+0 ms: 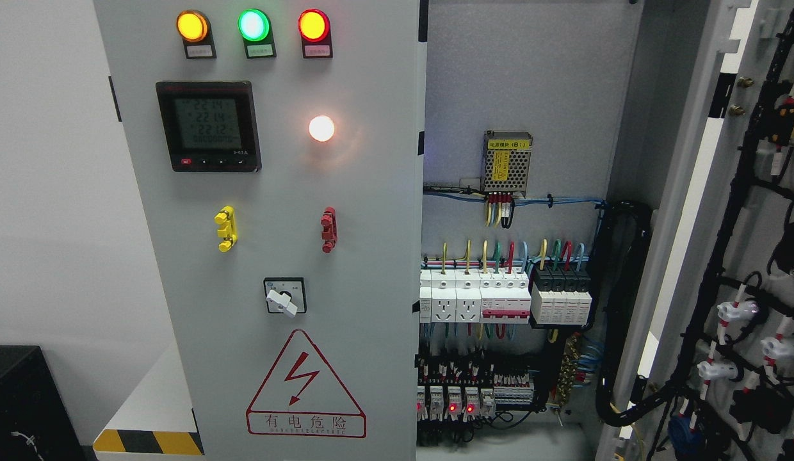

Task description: Open door with both hands

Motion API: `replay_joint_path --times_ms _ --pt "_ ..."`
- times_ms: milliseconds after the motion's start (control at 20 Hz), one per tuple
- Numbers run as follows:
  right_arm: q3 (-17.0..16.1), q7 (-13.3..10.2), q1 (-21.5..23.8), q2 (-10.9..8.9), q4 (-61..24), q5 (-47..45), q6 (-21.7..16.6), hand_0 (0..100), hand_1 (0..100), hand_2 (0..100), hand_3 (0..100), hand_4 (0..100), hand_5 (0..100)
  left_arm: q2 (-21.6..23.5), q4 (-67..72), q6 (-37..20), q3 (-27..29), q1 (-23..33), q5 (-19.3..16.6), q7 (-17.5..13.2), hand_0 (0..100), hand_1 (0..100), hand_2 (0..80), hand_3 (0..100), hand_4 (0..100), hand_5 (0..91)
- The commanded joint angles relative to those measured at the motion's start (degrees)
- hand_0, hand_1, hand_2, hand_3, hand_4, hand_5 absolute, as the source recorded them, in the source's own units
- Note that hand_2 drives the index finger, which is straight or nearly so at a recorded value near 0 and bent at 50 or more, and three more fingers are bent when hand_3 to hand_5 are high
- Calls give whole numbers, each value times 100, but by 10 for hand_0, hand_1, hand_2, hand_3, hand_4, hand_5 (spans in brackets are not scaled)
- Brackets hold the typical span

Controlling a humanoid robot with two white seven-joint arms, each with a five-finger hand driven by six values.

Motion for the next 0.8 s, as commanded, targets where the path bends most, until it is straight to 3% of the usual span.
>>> replay_joint_path --times_ms 0,150,451,551,751 --pt "466 4 1176 -205 -6171 -112 14 0 0 0 0 0 0 -68 84 1 133 105 127 -15 0 0 0 0 0 0" --pt "933 4 1801 -539 -7783 -507 14 0 0 0 0 0 0 -94 83 1 124 70 127 -23 0 0 0 0 0 0" --pt "1320 4 2048 -645 -9095 -702 -4 0 0 0 0 0 0 -112 75 1 28 -17 74 20 0 0 0 0 0 0" --pt "1540 4 1961 -873 -9237 -702 -91 0 0 0 0 0 0 -112 75 1 -104 -44 74 21 0 0 0 0 0 0" --pt "1900 4 1549 -1453 -9237 -702 -837 0 0 0 0 0 0 -85 75 -17 -166 -62 109 -6 0 0 0 0 0 0"
